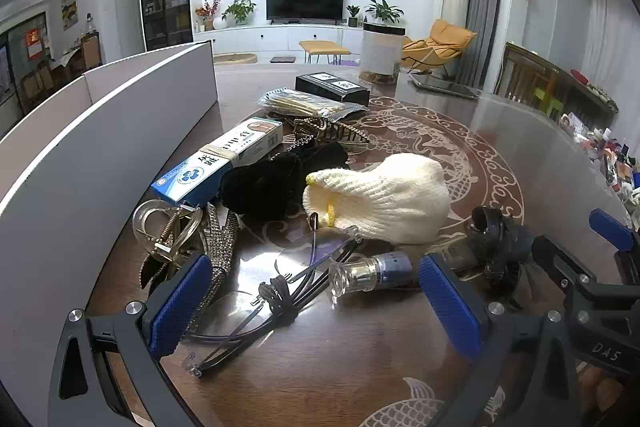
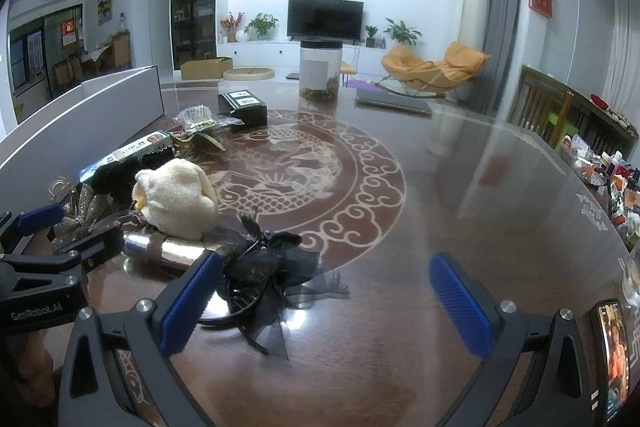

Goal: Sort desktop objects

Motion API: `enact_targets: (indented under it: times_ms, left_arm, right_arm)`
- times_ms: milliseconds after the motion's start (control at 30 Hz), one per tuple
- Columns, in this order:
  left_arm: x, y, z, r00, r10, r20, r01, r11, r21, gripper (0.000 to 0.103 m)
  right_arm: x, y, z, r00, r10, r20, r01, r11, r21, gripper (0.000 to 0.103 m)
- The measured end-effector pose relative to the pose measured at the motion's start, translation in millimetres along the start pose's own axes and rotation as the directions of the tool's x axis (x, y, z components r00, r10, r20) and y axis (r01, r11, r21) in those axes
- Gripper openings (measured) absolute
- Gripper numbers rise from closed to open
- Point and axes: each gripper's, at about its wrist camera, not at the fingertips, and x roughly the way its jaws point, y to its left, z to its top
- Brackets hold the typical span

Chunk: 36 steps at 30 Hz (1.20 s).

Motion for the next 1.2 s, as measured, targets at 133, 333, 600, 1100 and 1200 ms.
enact_targets:
  times_ms: [133, 333, 600, 1100, 1200]
  left_arm:
    - [0.9, 1.3, -0.2, 1.0, 0.004, -0.004, -0.004, 1.0, -0.005, 0.103]
    - [1.1, 1.7, -0.2, 1.0, 0.007, -0.005, -0.007, 1.0, -0.003, 0.103]
    - [3.0, 4.1, -0.6, 1.0, 0.009, -0.007, -0.009, 1.0, -0.006, 0.103]
    - [-0.5, -5.8, -3.9, 1.0, 0.015, -0.004, -0.014, 0.999, 0.038, 0.103]
    - [0.4, -0.2, -3.8, 1.0, 0.006, -0.007, -0.006, 1.0, 0.012, 0.103]
  right_arm:
    - [-1.2, -0.6, -0.1, 1.0, 0.0, 0.002, 0.0, 1.0, 0.0, 0.103]
    - [-0.9, -0.5, 0.2, 1.0, -0.002, 0.003, 0.002, 1.0, 0.0, 0.103]
    - [-1.0, -0.6, 0.4, 1.0, -0.001, 0.003, 0.001, 1.0, 0.0, 0.103]
    - [-0.7, 0.5, 0.2, 1.0, -0.001, 0.003, 0.001, 1.0, -0.001, 0.103]
    - [-0.8, 0.5, 0.2, 1.0, 0.0, 0.003, 0.0, 1.0, -0.001, 0.103]
